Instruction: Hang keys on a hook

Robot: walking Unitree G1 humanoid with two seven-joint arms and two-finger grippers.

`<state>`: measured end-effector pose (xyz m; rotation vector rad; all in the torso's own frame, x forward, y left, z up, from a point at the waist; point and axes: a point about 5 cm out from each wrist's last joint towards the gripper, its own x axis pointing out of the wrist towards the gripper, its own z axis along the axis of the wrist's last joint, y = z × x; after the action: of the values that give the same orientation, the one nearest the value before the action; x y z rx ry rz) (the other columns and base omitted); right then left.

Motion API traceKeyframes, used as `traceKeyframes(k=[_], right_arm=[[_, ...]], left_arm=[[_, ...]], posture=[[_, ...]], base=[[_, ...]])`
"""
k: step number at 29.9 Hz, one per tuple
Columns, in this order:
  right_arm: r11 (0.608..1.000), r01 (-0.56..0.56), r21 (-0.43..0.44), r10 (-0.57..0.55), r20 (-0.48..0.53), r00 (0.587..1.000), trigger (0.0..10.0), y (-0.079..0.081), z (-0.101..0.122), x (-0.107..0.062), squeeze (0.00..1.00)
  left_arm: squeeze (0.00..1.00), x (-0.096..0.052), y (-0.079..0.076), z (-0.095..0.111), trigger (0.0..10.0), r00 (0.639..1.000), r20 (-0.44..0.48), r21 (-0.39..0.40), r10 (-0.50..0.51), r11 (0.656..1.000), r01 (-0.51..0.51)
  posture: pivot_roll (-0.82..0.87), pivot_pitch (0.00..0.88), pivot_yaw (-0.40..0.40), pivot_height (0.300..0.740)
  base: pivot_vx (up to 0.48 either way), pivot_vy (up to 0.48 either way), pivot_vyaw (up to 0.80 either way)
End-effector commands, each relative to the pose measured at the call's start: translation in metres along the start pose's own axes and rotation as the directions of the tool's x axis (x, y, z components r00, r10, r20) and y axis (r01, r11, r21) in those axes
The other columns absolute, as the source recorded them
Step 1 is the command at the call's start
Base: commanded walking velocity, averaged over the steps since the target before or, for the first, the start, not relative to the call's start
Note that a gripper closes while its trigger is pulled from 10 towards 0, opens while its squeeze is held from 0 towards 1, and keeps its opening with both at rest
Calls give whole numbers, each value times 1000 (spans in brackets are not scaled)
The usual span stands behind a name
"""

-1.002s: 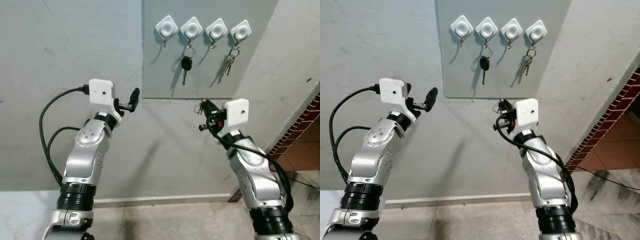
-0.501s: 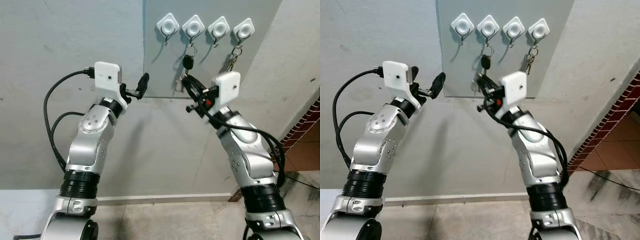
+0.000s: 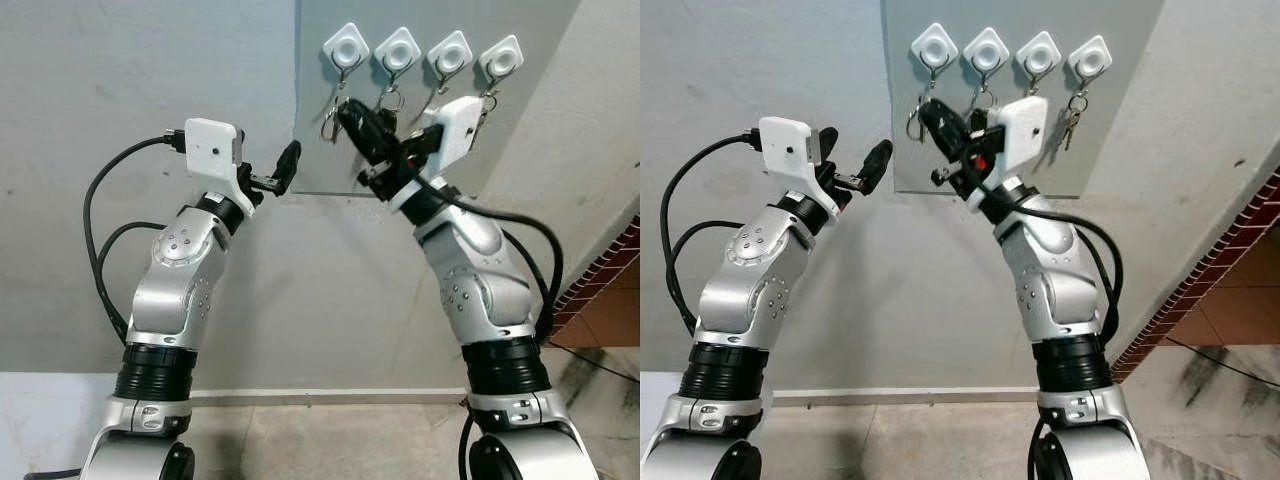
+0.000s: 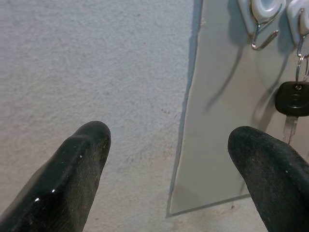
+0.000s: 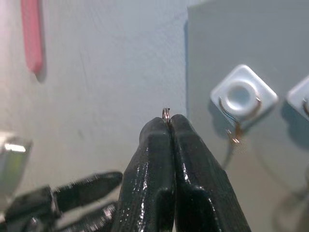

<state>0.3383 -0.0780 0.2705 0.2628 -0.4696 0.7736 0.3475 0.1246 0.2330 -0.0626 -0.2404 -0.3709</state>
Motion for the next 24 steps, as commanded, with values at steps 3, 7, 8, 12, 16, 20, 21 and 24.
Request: traceKeyframes(k=[3, 7, 8, 12, 16, 20, 21, 24], right_arm=[[1000, -27, 12, 27, 49, 998, 10000, 1, 13, 6, 0], [1000, -24, 16, 23, 63, 998, 10000, 1, 16, 9, 0], [1000, -22, 17, 21, 63, 998, 10000, 0, 16, 9, 0], [1000, -5, 22, 3, 60, 998, 10000, -2, 14, 10, 0], [999, 25, 31, -26, 39, 999, 10000, -6, 7, 8, 0], [999, 41, 36, -42, 29, 999, 10000, -8, 3, 7, 0], [998, 43, 38, -44, 27, 999, 10000, -8, 3, 7, 0], [997, 51, 52, -53, 23, 998, 10000, -9, 0, 7, 0]], left_arm=[[0, 0, 0, 9, 10000, 1000, 22, 12, -16, 1000, 16], [0, 1, -3, 11, 10000, 999, 28, 8, -25, 1000, 25], [0, 1, -4, 11, 10000, 999, 27, 8, -26, 1000, 26], [0, 1, -9, 13, 10000, 999, 32, 8, -39, 999, 39], [0, 3, -15, 17, 10000, 997, 43, 4, -59, 998, 59], [0, 5, -19, 20, 10000, 996, 49, 2, -71, 997, 71], [0, 5, -20, 20, 10000, 996, 49, 3, -73, 997, 73], [0, 5, -21, 20, 10000, 996, 48, 3, -77, 997, 77]], posture=[[46, 0, -47, 740], [46, 0, -49, 740], [47, 0, -50, 740], [46, 0, -48, 740], [45, 0, -48, 740], [45, 0, -48, 740], [45, 0, -48, 740], [44, 2, -47, 740]], base=[[0, 0, 0], [0, 0, 0], [0, 0, 0], [0, 0, 0], [0, 0, 0], [0, 0, 0], [0, 0, 0], [0, 0, 0]])
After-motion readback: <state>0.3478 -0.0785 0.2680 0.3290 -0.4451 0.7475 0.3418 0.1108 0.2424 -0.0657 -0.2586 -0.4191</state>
